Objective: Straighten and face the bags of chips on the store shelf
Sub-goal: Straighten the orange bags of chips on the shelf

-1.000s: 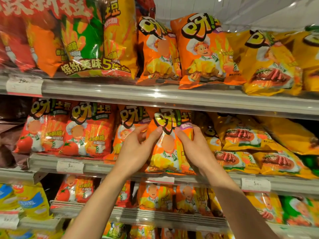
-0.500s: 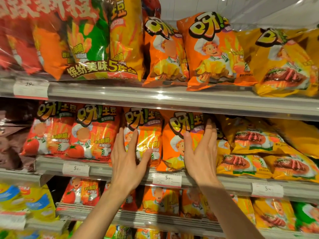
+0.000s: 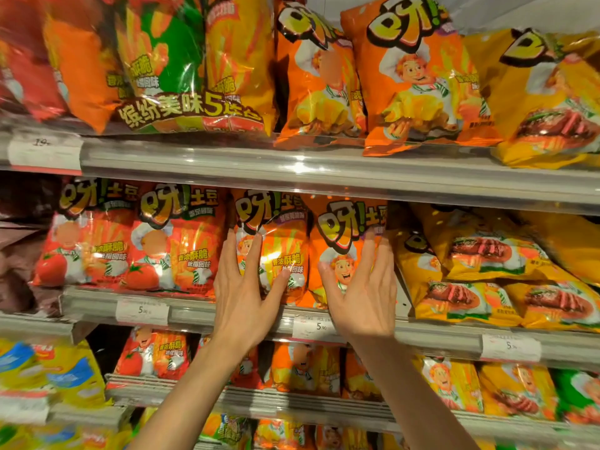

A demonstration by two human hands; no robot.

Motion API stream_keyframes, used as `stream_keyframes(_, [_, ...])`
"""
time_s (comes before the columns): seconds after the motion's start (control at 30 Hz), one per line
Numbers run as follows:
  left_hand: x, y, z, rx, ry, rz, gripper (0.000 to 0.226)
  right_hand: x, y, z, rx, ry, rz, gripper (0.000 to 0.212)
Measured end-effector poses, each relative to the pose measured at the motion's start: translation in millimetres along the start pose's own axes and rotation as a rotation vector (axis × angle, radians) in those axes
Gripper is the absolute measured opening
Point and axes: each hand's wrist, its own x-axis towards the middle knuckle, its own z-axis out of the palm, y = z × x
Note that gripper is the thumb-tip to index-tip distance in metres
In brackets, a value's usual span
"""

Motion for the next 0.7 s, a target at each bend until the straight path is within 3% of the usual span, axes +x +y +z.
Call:
stream_keyframes(0.27, [0,-4,-18,-0.137,0.013,0.007,0.073,-6,1,-30,0.218,-0.177,0.033,0.098])
stream_keyframes(0.4, [-2,-4,-40,-0.188,0.097,0.052,0.058,-19,6,-50,0.305,-0.217,0.072,0.084])
stream_keyframes(0.5, [-7,-5,-52,-0.371,0.103,0.0,0.047,-35,10,-57,0.309,-0.254,0.123,0.069])
stream_keyframes(0.7, [-30,-16,-46,-0.719,-0.163,-0.141,0.035,-90,25,-64,0.465,-0.219,0.144,0.027])
